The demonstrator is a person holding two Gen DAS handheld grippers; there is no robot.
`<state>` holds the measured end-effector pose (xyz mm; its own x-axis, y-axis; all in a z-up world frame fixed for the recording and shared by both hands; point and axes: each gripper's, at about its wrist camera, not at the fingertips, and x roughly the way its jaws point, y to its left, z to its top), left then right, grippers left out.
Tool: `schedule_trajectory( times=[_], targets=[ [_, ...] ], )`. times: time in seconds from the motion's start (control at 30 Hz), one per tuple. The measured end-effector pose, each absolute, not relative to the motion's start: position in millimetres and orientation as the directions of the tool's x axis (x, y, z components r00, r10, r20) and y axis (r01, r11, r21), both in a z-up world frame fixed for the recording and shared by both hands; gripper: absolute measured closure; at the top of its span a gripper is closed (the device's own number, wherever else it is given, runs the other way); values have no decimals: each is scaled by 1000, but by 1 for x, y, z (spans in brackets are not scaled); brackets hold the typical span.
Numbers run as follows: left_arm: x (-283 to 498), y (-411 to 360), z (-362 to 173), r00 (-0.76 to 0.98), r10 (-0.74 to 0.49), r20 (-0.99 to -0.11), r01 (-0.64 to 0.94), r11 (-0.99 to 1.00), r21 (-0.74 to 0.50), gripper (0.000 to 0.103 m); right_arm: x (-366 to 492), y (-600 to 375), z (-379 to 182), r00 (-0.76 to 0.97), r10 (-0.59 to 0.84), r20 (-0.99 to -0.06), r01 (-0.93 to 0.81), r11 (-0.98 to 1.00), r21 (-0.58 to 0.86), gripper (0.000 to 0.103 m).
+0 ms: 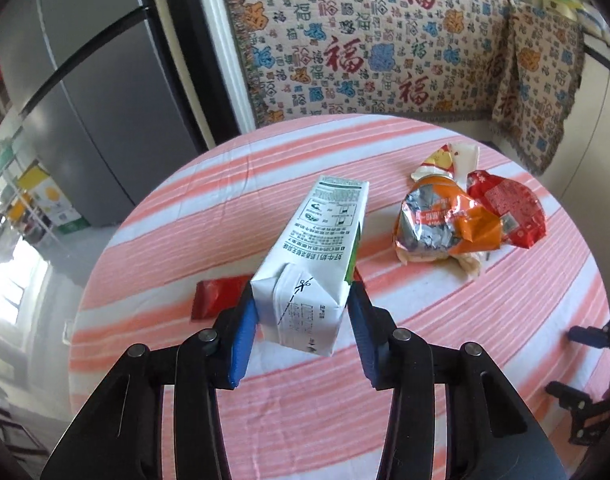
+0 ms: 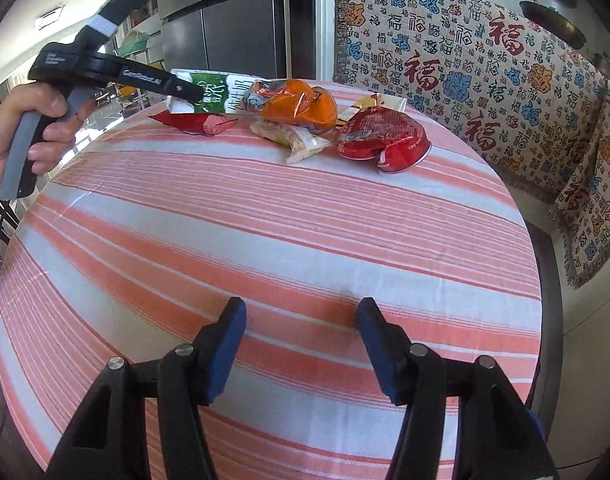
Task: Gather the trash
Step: 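Grasp the white milk carton with the left gripper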
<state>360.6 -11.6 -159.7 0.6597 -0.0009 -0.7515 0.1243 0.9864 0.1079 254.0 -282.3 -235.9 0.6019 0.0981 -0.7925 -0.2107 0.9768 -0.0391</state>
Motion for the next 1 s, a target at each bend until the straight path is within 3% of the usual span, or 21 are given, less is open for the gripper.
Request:
schedule_trajectory(
  times=[0.17,0.37,0.4,0.47,0.53,0.67,0.73,0.77,0.8,1.0],
  targets=[
    [278,12,-160,665,-8,-747,39,999,24,57,255,-281,-236,597,93,-797,-208,977,-41,44],
    [219,11,-198,603,-44,-796,29,999,-33,55,254,-280,-236,602,90,-793,-202,979,-42,42],
    [218,9,-202,596,-57,-801,49,998,-35,52,254,-280,-236,604,90,-792,-201,979,-41,42],
    [221,4,-205,591,-71,-804,86,996,-25,29,254,-280,-237,609,90,-788,-198,979,-42,42],
    [230,-2,-206,594,-66,-801,121,993,8,19,252,-280,-237,613,90,-785,-198,979,-43,42],
    [255,-11,-209,589,-38,-807,154,986,66,19,251,-281,-237,616,89,-783,-197,979,-43,42],
    [263,-11,-213,584,-24,-811,141,987,73,25,251,-281,-237,616,90,-783,-198,979,-43,42],
    [263,-8,-214,586,-26,-810,132,989,64,48,251,-281,-237,615,91,-783,-199,979,-43,42],
    [265,-5,-217,579,-40,-814,124,991,40,61,251,-281,-237,615,91,-783,-200,979,-43,41],
    [261,36,-213,616,-22,-788,-16,999,-40,61,250,-279,-236,605,96,-790,-212,976,-44,42]
  ],
)
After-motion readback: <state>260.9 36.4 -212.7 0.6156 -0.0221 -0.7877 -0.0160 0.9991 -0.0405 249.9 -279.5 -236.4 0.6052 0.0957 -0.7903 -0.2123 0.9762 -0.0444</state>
